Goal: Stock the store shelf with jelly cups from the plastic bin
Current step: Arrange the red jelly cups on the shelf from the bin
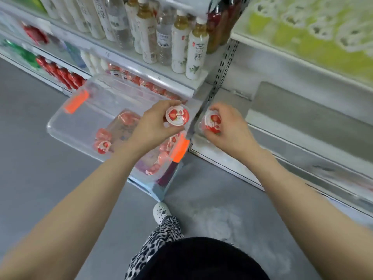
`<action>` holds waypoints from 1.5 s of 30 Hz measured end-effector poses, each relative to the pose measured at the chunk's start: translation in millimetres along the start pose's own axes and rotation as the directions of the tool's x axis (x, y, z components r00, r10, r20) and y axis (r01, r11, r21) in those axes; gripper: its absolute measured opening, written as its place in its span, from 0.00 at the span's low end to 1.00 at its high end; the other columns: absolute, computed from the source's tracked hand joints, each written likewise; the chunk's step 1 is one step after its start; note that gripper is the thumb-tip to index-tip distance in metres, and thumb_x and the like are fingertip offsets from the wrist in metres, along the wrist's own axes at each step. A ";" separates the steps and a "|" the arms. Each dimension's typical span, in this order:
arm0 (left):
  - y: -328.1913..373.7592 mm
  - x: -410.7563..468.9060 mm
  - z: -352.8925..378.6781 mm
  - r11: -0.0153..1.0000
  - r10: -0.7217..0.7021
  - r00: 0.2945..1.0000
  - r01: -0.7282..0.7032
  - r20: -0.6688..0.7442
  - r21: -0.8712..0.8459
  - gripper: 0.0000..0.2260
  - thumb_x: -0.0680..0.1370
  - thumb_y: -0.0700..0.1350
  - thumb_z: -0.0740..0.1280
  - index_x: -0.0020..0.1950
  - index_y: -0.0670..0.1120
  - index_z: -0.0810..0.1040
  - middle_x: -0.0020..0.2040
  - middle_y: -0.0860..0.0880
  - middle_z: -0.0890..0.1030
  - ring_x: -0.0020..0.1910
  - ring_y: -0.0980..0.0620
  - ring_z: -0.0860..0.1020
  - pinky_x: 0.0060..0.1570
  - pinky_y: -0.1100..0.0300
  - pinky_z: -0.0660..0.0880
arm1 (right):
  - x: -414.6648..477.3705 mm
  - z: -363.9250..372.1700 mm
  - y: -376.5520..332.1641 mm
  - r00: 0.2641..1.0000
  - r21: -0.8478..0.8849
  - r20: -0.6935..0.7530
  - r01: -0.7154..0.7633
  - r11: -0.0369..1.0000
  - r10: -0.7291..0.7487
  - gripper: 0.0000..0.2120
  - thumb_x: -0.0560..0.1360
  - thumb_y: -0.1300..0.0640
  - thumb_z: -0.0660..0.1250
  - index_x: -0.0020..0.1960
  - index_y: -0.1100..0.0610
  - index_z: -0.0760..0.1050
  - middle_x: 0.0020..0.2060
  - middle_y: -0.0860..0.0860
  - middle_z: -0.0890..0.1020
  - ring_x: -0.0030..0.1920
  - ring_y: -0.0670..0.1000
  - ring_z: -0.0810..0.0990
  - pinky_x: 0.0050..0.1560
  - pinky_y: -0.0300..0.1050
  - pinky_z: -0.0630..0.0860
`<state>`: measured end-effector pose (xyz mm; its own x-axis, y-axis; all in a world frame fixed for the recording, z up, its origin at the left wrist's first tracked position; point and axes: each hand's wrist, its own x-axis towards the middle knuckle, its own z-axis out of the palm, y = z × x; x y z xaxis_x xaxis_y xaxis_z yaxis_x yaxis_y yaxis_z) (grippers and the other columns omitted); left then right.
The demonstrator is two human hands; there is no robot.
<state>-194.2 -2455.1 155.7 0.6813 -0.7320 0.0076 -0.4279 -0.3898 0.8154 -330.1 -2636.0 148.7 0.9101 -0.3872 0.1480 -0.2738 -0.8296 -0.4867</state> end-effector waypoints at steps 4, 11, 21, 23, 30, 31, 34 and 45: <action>66.2 0.1 66.3 0.991 0.121 0.992 -0.122 0.027 0.062 0.27 0.67 0.45 0.78 0.65 0.47 0.76 0.59 0.51 0.78 0.58 0.52 0.77 0.59 0.60 0.72 | -59.4 -62.9 51.4 0.993 -0.038 -0.102 -0.058 0.998 0.054 0.23 0.70 0.52 0.73 0.63 0.56 0.74 0.52 0.55 0.78 0.53 0.58 0.75 0.52 0.39 0.63; 198.3 -4.5 192.7 0.955 0.274 0.956 -0.284 0.108 0.086 0.27 0.65 0.50 0.80 0.62 0.48 0.77 0.57 0.50 0.80 0.55 0.53 0.77 0.57 0.59 0.73 | -178.5 -186.6 143.5 0.946 -0.095 -0.280 -0.196 0.976 0.163 0.25 0.70 0.53 0.73 0.65 0.55 0.75 0.54 0.53 0.77 0.55 0.55 0.75 0.55 0.37 0.63; 377.6 -24.1 340.8 0.874 0.485 0.850 -0.474 0.205 -0.103 0.26 0.66 0.50 0.79 0.62 0.50 0.78 0.57 0.53 0.80 0.53 0.55 0.78 0.56 0.60 0.75 | -326.0 -326.8 247.3 0.797 -0.098 -0.498 -0.443 0.891 0.341 0.24 0.70 0.49 0.72 0.65 0.49 0.73 0.54 0.48 0.77 0.55 0.50 0.76 0.53 0.43 0.70; 408.7 -23.5 367.5 0.850 0.527 0.821 -0.513 0.220 -0.122 0.27 0.66 0.52 0.79 0.63 0.50 0.78 0.57 0.53 0.80 0.54 0.54 0.79 0.57 0.57 0.75 | -348.2 -351.6 267.1 0.750 -0.087 -0.550 -0.489 0.868 0.368 0.25 0.70 0.50 0.73 0.65 0.50 0.74 0.54 0.48 0.77 0.55 0.50 0.77 0.54 0.43 0.71; 504.7 -7.6 460.6 0.741 0.661 0.689 -0.660 0.296 -0.119 0.27 0.68 0.54 0.77 0.64 0.47 0.78 0.59 0.51 0.80 0.56 0.53 0.77 0.56 0.55 0.76 | -407.3 -429.3 341.2 0.624 -0.076 -0.653 -0.618 0.782 0.430 0.25 0.71 0.50 0.74 0.66 0.50 0.75 0.54 0.50 0.77 0.55 0.50 0.77 0.52 0.39 0.67; 515.6 -4.0 474.0 0.732 0.671 0.680 -0.672 0.296 -0.114 0.26 0.68 0.54 0.77 0.64 0.48 0.78 0.59 0.51 0.80 0.56 0.53 0.77 0.56 0.56 0.75 | -412.7 -439.7 353.5 0.619 -0.079 -0.655 -0.627 0.775 0.433 0.25 0.71 0.50 0.74 0.66 0.50 0.75 0.56 0.50 0.77 0.56 0.51 0.77 0.53 0.39 0.67; 548.2 10.5 513.1 0.716 0.688 0.664 -0.686 0.294 -0.126 0.26 0.69 0.54 0.76 0.64 0.49 0.78 0.60 0.52 0.80 0.58 0.54 0.77 0.58 0.54 0.74 | -421.5 -469.0 392.9 0.599 -0.074 -0.662 -0.650 0.756 0.451 0.24 0.71 0.49 0.73 0.67 0.50 0.75 0.58 0.50 0.77 0.58 0.51 0.77 0.54 0.39 0.67; 656.5 74.1 613.1 0.728 0.670 0.688 -0.682 0.279 -0.068 0.27 0.70 0.58 0.74 0.66 0.50 0.76 0.62 0.53 0.79 0.61 0.55 0.76 0.61 0.58 0.72 | -415.7 -567.1 521.8 0.580 -0.013 -0.683 -0.618 0.786 0.444 0.24 0.73 0.45 0.71 0.67 0.49 0.73 0.56 0.47 0.76 0.53 0.43 0.73 0.55 0.38 0.67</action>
<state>-788.8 -3107.9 336.7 0.0157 -0.9207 0.3899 -0.7360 0.2533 0.6278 -1027.7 -3136.1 321.5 0.1932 -0.8677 0.4580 -0.7813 -0.4184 -0.4632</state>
